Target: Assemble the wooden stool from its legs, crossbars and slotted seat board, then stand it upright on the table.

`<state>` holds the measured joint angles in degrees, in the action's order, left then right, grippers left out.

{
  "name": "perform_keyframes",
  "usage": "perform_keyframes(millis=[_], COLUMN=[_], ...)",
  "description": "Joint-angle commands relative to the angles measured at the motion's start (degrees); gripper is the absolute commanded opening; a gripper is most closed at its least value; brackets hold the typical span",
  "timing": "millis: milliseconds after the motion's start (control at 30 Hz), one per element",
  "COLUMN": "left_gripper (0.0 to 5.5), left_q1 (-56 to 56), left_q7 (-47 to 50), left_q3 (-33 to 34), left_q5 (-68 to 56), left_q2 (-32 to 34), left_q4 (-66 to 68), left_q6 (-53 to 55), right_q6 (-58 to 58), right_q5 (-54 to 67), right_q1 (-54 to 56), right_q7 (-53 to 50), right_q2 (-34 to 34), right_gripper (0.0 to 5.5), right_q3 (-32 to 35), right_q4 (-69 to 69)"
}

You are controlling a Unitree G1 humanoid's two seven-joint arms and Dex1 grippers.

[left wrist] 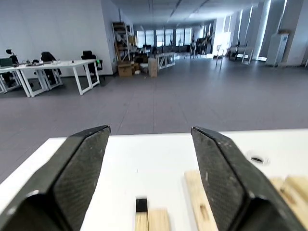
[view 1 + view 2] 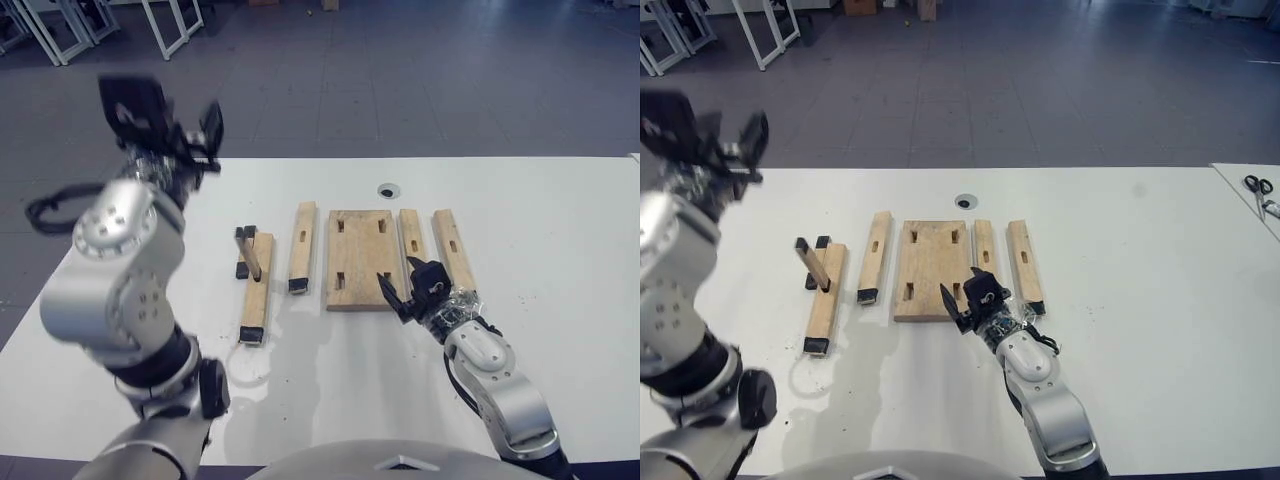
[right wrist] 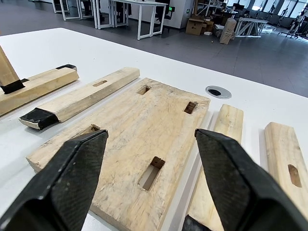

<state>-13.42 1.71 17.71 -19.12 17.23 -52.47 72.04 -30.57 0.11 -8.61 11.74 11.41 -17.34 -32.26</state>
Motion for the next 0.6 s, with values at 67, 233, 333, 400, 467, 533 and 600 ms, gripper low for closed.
perform_keyframes(millis=[67, 233, 333, 400, 467, 533, 600], left_gripper=[3.81, 4.06, 4.06, 4.06, 3.92, 3.58, 3.28], left_q1=[31.15, 38.43, 38.37, 38.17, 37.04, 35.18, 33.5], left_q7=[0.45, -1.47, -3.25, -4.61, -5.19, -5.04, -4.4], left_q3=[-10.88, -13.84, -14.32, -14.47, -14.62, -14.74, -15.39], left_q5=[2.16, 6.03, 6.66, 6.61, 7.47, 7.26, 7.16], left_q2=[-1.34, -2.03, -1.73, -1.88, -2.07, -3.85, -5.4], left_q4=[-6.67, 7.36, 13.84, 17.59, 22.3, 24.8, 25.18], left_q6=[-7.2, -16.31, -19.42, -20.9, -23.66, -25.59, -26.3], right_q6=[-1.36, -1.35, -1.25, -1.33, -1.46, -1.52, -2.39], right_q5=[-0.21, -0.07, 0.01, 0.03, 0.01, 0.1, 0.42], right_q1=[-1.03, 0.02, 0.88, 1.4, 1.71, 2.16, 3.3], right_q7=[-0.13, 0.95, 1.55, 1.91, 2.06, 2.33, 1.97], right_q2=[0.41, 1.03, 1.42, 1.6, 1.72, 1.86, 1.39], right_gripper=[3.32, 3.32, 3.32, 3.32, 3.32, 3.32, 3.32], right_q3=[0.5, 0.36, 0.67, 0.77, 1.01, 1.23, 2.36], right_q4=[-2.05, -1.32, -0.76, -0.54, -0.52, -0.3, -0.13])
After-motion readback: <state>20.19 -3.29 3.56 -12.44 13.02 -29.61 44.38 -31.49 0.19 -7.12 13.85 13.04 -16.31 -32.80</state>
